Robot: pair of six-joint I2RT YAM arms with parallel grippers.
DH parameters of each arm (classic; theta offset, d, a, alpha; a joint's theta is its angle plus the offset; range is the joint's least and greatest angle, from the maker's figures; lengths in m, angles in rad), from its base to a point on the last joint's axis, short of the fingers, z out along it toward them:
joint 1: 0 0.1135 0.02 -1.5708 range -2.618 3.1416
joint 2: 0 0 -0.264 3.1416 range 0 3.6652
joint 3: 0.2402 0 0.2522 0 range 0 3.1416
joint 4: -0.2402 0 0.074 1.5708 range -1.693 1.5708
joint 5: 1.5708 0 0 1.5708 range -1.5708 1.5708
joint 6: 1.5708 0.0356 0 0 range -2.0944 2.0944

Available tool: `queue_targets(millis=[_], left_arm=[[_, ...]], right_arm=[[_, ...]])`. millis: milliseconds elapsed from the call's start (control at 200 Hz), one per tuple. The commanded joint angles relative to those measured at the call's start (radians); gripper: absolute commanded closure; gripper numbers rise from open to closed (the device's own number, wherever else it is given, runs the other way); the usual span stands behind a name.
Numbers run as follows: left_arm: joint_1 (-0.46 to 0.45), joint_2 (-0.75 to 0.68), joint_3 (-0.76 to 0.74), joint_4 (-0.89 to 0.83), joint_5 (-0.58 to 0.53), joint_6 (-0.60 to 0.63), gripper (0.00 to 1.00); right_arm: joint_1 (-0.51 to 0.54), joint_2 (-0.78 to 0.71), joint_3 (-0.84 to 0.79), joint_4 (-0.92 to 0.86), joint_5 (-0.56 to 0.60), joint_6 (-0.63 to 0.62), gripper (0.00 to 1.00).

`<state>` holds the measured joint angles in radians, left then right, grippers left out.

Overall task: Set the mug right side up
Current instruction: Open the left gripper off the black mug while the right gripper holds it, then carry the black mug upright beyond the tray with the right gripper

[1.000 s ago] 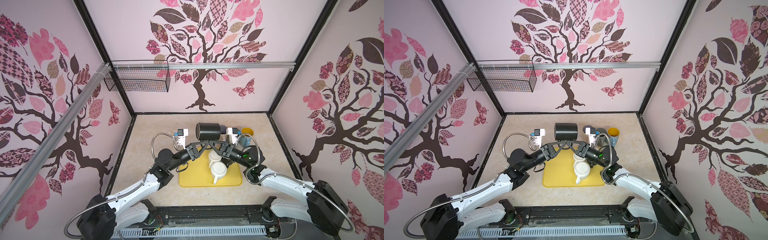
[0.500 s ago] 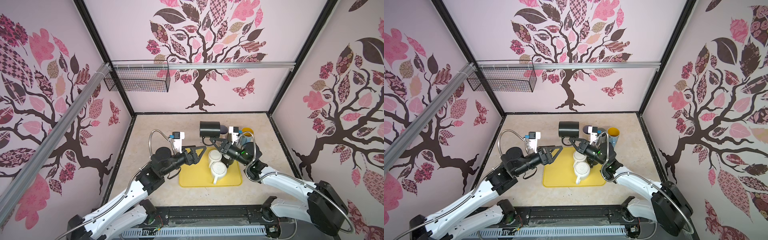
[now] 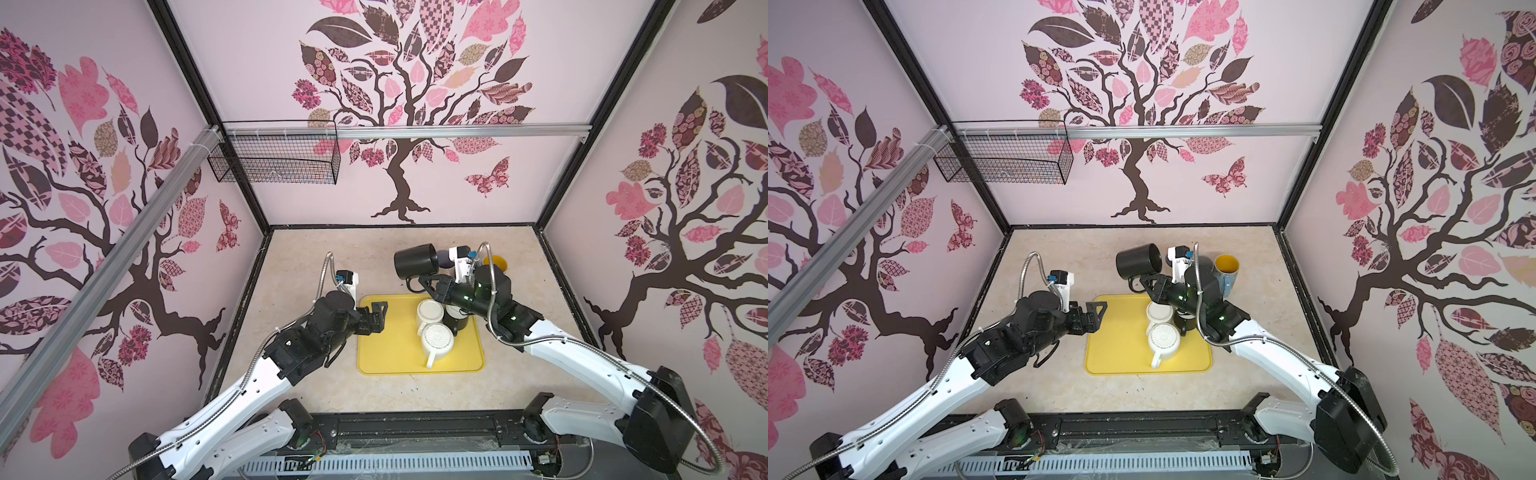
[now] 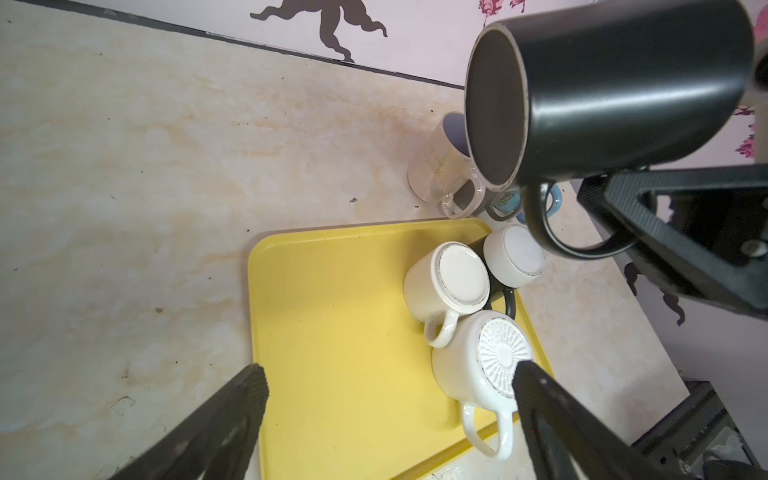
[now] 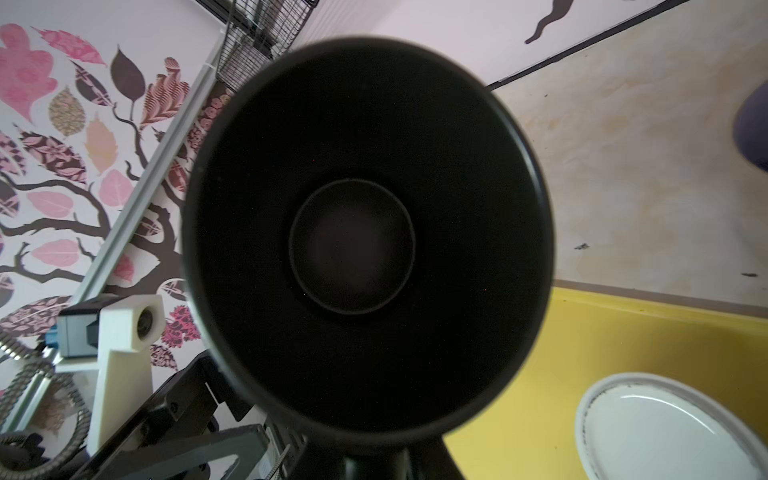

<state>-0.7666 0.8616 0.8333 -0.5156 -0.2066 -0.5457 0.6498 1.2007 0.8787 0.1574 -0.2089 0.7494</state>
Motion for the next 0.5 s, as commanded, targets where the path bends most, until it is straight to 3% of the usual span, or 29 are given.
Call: queue_targets(millis=[0,285,495], left_arm=[[-0.004,-0.055,-0.055,0.014,-0.025,0.034,0.06],[-0.004,-0.033,-0.113,0.106,0.085,0.012,0.07],[-0.004,-0.034,-0.152,0.126,0.075,0.003,0.07]], right_arm=[[0.013,0.031,0.147,-0.128,0.098,-0.136,1.0],[0.058,0.137,0.336,-0.327,0.291,-0.246,1.0],[0.066,0.235,0.465,-0.457,0.423,-0.326,1.0]])
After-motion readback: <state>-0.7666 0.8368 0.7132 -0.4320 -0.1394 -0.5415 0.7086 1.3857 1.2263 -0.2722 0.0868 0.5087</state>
